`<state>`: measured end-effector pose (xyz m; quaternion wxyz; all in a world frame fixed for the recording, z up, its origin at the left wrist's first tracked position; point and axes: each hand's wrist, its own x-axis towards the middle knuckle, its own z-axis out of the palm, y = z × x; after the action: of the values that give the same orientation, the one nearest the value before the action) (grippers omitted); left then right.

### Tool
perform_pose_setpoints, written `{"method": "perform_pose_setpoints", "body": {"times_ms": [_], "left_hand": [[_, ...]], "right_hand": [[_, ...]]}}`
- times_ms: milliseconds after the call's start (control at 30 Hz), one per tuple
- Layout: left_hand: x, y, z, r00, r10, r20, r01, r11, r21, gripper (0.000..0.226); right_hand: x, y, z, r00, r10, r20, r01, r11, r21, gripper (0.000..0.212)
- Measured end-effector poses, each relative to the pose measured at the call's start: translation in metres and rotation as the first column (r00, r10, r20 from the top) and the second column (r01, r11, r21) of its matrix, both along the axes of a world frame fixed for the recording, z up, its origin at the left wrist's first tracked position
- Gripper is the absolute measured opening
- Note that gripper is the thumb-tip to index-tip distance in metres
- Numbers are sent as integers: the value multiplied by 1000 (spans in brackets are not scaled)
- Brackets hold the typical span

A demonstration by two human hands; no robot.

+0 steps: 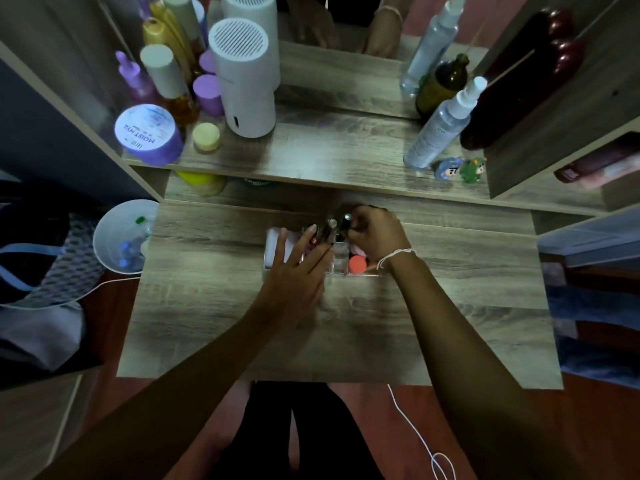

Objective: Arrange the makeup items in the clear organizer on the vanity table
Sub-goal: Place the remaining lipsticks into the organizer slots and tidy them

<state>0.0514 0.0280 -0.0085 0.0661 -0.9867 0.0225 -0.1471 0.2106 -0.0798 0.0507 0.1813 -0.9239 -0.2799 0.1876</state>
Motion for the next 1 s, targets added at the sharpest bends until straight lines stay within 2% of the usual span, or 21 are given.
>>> {"method": "perform_pose_setpoints", "body": {"times_ms": [167, 600, 1000], "left_hand": [[0, 1, -3, 1000, -1, -4, 1, 1000, -26, 51], [-1, 4, 3, 1000, 7, -25, -7, 1000, 8, 51], [-4, 3, 8, 999, -18, -38, 18, 1000, -19, 52]], "right_hand": [[-7, -9, -1, 997, 26, 66, -29, 999, 41, 26], [-6, -5, -5, 992, 87, 92, -83, 996, -40, 35], [-4, -7, -5, 995, 61, 75, -61, 998, -5, 35]]}}
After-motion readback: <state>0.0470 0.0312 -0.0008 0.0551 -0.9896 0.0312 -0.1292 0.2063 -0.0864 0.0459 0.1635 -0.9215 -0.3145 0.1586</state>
